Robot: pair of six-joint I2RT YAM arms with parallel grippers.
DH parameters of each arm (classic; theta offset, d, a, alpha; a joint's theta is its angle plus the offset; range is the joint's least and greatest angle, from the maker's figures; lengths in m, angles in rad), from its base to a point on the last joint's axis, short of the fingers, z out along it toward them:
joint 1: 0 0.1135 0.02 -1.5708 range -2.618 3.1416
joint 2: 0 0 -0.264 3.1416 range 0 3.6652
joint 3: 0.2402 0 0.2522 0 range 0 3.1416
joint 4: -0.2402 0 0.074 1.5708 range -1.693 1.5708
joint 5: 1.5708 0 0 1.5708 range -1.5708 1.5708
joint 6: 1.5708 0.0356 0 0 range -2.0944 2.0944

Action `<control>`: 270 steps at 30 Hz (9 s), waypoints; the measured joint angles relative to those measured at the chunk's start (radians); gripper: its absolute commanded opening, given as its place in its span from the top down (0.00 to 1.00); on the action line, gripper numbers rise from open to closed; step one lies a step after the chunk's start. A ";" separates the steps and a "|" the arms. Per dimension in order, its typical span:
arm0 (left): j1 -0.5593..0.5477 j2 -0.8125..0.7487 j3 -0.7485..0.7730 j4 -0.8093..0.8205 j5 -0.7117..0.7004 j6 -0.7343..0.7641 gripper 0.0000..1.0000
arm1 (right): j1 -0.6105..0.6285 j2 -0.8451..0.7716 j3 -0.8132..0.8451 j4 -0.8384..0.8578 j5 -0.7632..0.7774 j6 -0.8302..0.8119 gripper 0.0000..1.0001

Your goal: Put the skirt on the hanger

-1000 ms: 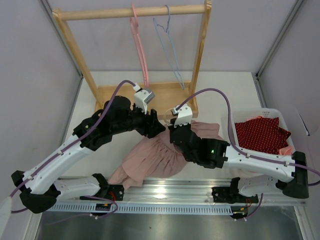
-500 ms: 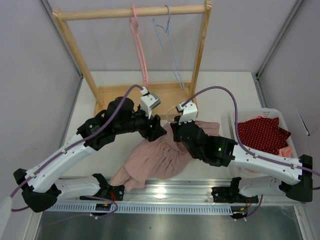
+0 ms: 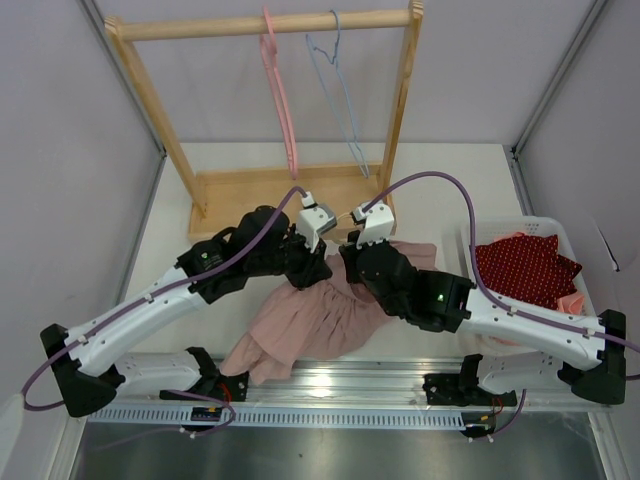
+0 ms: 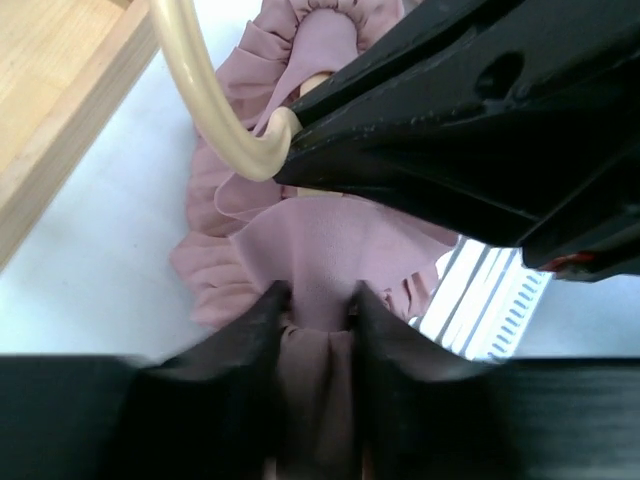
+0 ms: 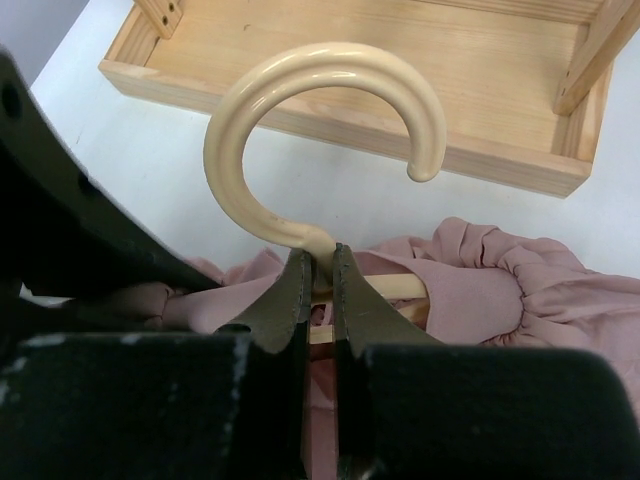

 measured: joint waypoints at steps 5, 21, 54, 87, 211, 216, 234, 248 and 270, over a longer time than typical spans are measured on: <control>-0.003 -0.016 -0.026 0.017 -0.021 -0.009 1.00 | -0.005 0.000 0.006 -0.008 -0.015 -0.005 0.87; -0.018 -0.168 -0.069 0.050 -0.088 -0.104 1.00 | -0.136 -0.095 0.007 -0.036 -0.260 0.105 0.25; 0.070 -0.229 0.248 -0.542 -0.792 -0.413 1.00 | -0.329 -0.242 0.006 -0.017 -0.364 0.091 0.05; 0.698 0.148 0.710 -0.024 -0.463 0.032 1.00 | -0.507 -0.181 0.120 0.014 -0.575 -0.015 0.05; 0.744 -0.055 0.547 -0.059 0.018 -0.158 0.26 | -1.020 -0.157 0.055 -0.455 -0.502 0.123 0.05; 0.634 -0.146 0.345 -0.010 0.057 -0.204 0.26 | -1.254 -0.249 -0.071 -0.556 -0.508 0.145 0.04; 0.574 -0.286 0.102 0.052 0.184 -0.261 0.25 | -1.554 -0.052 -0.244 -0.555 -0.512 0.260 0.04; 0.574 -0.276 0.072 0.053 0.205 -0.260 0.27 | -1.613 0.075 -0.334 -0.402 -0.471 0.330 0.28; 0.564 -0.248 0.047 0.033 0.186 -0.261 0.29 | -1.598 -0.116 0.090 -0.470 -0.669 0.261 1.00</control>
